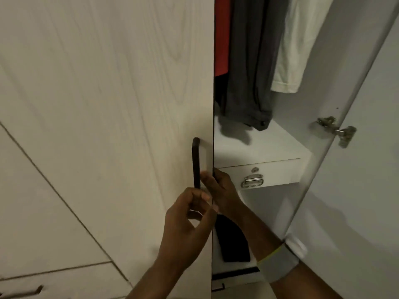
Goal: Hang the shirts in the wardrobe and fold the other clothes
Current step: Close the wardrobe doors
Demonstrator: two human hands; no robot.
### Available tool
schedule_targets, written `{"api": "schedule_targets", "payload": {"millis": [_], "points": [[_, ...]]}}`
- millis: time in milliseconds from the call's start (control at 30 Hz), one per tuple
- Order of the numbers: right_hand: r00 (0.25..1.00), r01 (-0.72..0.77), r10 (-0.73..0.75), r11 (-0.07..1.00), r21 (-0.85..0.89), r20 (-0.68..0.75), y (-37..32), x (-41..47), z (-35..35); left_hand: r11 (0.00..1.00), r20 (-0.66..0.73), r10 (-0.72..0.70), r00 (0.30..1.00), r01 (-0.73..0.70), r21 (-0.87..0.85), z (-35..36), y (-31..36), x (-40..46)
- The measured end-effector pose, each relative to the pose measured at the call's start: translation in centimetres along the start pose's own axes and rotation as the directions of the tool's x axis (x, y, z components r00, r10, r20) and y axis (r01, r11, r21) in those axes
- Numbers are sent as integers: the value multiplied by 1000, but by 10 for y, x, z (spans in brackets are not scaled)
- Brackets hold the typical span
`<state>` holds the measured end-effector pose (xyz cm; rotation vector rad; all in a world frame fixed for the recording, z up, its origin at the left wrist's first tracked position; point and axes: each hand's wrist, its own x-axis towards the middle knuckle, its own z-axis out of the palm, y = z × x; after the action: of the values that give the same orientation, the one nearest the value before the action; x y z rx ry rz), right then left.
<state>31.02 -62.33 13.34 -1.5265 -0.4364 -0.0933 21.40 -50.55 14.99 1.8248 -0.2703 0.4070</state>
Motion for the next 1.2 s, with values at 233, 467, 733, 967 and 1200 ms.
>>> {"api": "schedule_targets", "payload": {"millis": [233,467,733,967,1200], "points": [[979,-128,94,973,-190,-179,7,-24,-17,989,250,130,959,-106,-106,0,-11,2],[776,-149,-155,896,-418,-611,-12,-116,-85,960,422,261,868,-189,-205,62,-4,-2],[219,-388,-734,539,-747,-643,-99,-238,-199,936,570,320,757,-159,-314,172,39,6],[29,-402,-613,716,-571,-789,-115,-279,-269,889,684,458,568,-301,-345,270,108,18],[167,-227,-371,887,-401,-914,-115,-280,-292,854,695,509,508,-396,-337,326,150,9]]}}
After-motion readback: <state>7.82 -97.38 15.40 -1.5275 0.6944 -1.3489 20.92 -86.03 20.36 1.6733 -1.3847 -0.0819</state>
